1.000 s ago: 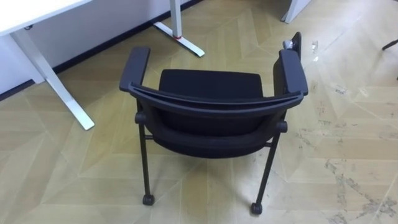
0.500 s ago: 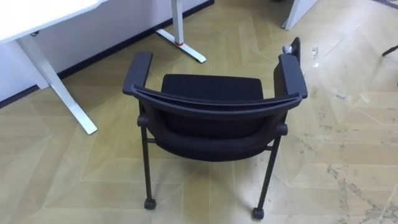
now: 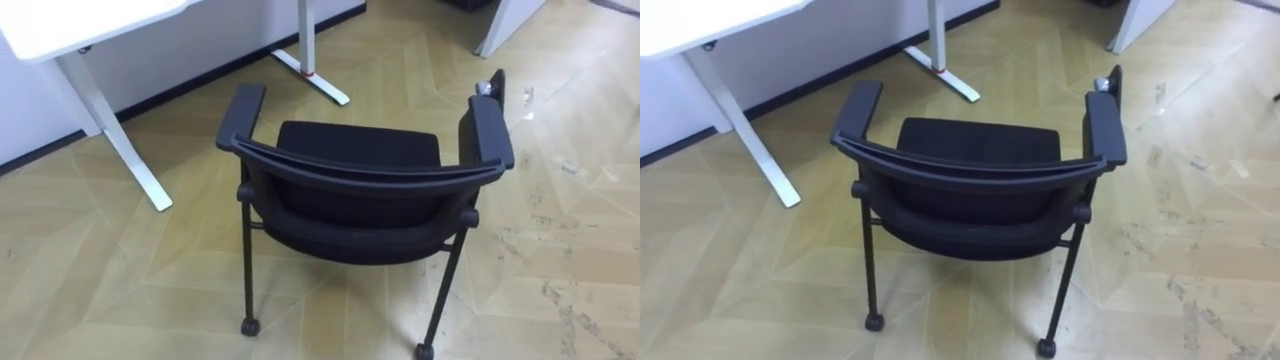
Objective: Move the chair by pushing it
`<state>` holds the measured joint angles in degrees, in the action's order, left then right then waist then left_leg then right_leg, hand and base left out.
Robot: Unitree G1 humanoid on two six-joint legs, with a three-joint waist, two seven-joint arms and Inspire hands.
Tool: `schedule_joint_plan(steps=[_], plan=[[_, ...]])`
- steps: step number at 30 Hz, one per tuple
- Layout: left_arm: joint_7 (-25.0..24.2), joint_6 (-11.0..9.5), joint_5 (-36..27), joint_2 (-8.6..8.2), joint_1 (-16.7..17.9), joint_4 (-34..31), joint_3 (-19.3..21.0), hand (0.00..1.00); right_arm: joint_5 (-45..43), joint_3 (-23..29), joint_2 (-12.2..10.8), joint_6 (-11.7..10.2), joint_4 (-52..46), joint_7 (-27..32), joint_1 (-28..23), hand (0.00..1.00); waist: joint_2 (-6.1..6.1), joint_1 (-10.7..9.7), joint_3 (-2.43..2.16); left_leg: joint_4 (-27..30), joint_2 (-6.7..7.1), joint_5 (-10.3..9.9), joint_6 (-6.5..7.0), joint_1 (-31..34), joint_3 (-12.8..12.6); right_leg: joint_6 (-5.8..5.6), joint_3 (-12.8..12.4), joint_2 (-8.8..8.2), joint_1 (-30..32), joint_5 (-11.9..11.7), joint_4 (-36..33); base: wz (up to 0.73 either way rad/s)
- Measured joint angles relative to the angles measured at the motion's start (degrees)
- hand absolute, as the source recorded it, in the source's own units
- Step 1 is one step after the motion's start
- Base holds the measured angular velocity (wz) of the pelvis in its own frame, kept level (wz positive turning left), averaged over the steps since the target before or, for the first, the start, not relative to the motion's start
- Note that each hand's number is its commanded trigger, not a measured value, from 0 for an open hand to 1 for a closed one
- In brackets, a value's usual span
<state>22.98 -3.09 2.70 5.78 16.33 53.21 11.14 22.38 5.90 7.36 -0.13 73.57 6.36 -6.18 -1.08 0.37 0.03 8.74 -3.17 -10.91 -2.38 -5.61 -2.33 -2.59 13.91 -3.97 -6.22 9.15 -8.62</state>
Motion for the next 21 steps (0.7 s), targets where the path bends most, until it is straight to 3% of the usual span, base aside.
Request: schedule_joint_plan(steps=[6,11,21], plan=[[7.63,-2.28,12.01,1.62,0.86,-10.61,0.23,0.0,-0.23,-0.09,0.9,-1.28,0.13,1.06,0.13,0.0,-0.85,0.61,-0.07,-0.07,0.07,0.0,-0.03,0.1,0.79,0.05,0.4,0.0,-0.23,0.55,-0.08,0.06],[12.28,-2.29,23.45,3.1,2.88,-26.64,-0.19,0.0,-0.24,-0.11,1.51,-1.09,1.78,1.0,0.52,0.0,-0.87,1.39,-0.15,-0.07,0.12,-0.04,-0.08,0.08,0.96,-0.01,0.44,-0.01,-0.3,0.6,0.0,0.01],[16.84,-1.85,37.63,3.38,3.37,-42.36,-0.18,0.0,0.19,-0.19,1.51,-1.04,1.96,0.49,0.95,0.0,-1.23,1.63,-0.19,0.12,0.25,-0.04,-0.08,0.01,1.48,-0.03,0.38,-0.05,-0.68,0.7,0.17,0.03]])
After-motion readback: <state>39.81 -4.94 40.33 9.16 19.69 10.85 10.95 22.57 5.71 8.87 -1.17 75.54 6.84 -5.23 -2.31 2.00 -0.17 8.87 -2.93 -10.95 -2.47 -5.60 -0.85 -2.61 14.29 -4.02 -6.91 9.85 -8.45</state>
